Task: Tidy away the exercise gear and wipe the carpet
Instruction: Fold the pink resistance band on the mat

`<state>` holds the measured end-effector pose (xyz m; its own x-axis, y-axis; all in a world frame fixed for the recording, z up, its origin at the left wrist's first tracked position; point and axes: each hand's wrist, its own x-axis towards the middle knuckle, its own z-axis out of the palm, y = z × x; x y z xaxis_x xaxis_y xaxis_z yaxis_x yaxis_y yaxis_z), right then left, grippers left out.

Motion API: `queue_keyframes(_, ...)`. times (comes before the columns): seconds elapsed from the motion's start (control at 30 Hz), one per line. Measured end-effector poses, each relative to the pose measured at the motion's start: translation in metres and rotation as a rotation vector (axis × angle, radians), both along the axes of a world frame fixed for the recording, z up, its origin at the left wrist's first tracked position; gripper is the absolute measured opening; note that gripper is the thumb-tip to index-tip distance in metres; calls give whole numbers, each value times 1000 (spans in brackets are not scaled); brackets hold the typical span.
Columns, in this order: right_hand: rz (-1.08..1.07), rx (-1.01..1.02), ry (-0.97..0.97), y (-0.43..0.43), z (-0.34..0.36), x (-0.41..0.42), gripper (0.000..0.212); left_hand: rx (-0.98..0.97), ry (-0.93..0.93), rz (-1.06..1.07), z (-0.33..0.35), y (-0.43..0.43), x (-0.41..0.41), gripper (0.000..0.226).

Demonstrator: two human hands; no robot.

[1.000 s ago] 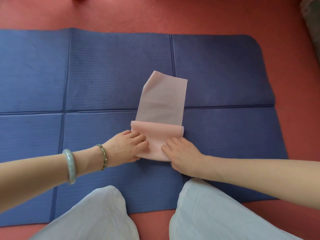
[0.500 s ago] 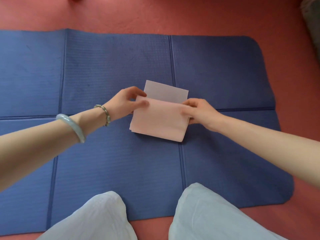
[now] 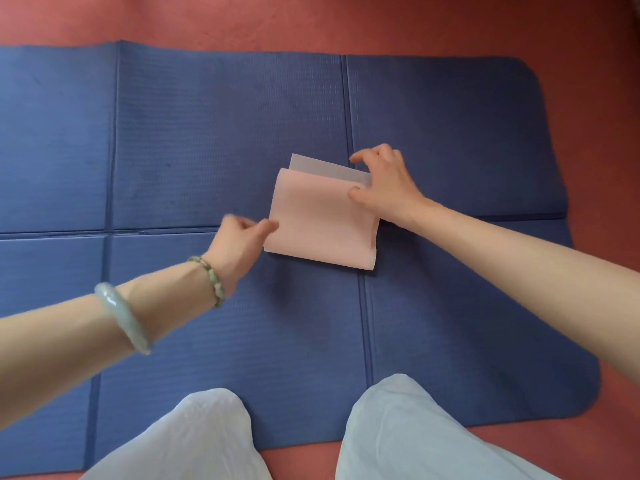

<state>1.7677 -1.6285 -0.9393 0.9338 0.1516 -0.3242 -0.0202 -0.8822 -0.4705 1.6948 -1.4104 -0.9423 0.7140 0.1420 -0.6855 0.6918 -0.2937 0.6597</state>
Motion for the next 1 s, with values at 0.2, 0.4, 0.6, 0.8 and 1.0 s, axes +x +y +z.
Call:
queue_keyframes(0.2,19,-27,198,13,-4,21,86,-429,299,320,-1,-28,-22,14)
queue_keyframes(0.4,22,-55,270,19,-1,19,54,-371,109,427,-7,-49,-24,12)
queue_keyframes(0.6,122,-152,267,21,5,27,12,-320,77,454,-9,-60,-7,3)
queue_keyframes(0.8,50,223,485,-14,29,35,19,-476,18,407,8,-53,11,7)
queue_keyframes(1.0,-380,730,694,-23,95,-5,24,-566,36,237,90,-20,45,16)
